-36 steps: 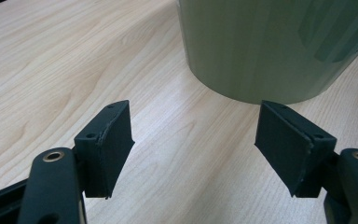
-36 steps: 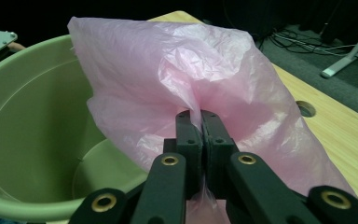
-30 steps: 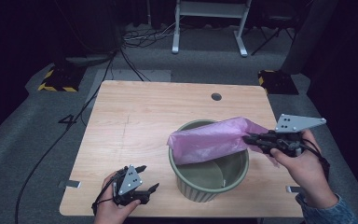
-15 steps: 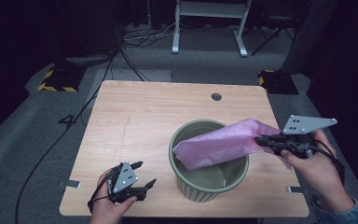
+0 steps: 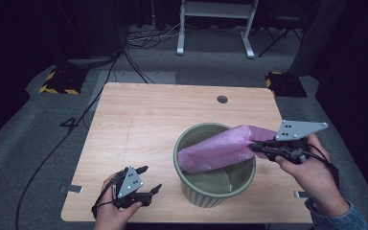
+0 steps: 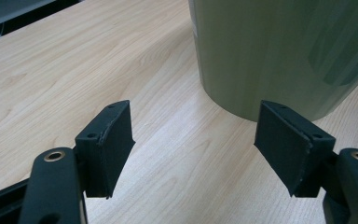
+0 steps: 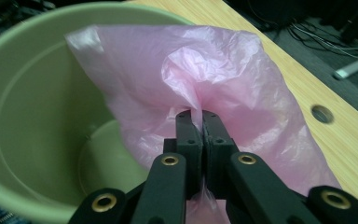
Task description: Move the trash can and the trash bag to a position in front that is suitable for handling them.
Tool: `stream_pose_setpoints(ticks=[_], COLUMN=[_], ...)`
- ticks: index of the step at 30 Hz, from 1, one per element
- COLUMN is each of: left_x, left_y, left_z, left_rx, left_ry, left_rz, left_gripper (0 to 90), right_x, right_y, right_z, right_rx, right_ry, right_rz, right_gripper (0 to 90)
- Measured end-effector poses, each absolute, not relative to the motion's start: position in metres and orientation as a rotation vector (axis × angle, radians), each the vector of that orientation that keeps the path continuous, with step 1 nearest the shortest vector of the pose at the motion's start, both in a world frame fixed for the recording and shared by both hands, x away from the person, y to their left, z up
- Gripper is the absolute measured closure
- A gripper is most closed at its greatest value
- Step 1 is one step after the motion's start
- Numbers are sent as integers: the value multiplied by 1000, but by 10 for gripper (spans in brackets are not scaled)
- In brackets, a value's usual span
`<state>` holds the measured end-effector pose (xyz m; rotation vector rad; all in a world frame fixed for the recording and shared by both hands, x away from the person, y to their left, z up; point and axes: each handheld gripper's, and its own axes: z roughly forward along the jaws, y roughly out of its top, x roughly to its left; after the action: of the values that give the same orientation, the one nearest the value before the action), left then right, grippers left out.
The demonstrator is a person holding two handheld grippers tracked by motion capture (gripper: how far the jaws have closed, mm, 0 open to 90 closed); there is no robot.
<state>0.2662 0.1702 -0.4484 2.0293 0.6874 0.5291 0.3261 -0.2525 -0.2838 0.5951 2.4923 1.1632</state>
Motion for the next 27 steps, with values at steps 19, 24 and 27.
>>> stream_pose_setpoints(ticks=[19, 24, 27], left_x=[267, 268, 269], left_y=[170, 171, 171], left_z=[-449, -448, -448], left_rx=[2027, 2022, 2022], left_ry=[687, 687, 686], left_rz=[525, 525, 524], left_gripper=[277, 277, 277], right_x=[328, 327, 326], right_y=[-183, -169, -173], right_z=[-309, -320, -321], right_rx=[442, 436, 467], right_ry=[2620, 2681, 2628], right_rz=[1229, 1225, 1282], right_gripper=[857, 759, 546])
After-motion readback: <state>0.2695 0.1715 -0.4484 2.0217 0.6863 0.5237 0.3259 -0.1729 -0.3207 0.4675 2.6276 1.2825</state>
